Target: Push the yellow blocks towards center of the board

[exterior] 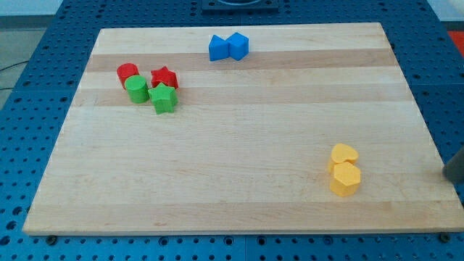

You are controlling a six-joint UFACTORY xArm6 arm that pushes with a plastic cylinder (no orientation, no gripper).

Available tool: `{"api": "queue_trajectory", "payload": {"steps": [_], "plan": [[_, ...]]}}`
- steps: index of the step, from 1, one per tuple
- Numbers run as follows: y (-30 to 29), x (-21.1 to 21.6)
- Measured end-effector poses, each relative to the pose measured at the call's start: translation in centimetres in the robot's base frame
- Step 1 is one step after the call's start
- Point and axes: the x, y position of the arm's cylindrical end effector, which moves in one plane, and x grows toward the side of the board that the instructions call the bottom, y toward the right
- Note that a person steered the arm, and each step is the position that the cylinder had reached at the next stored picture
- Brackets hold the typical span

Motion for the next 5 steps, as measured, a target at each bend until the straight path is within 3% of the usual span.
{"api": "queue_trajectory", "payload": {"steps": [4,5], "plan": [[-11.2,4.2],[-14.3,2.1]]}}
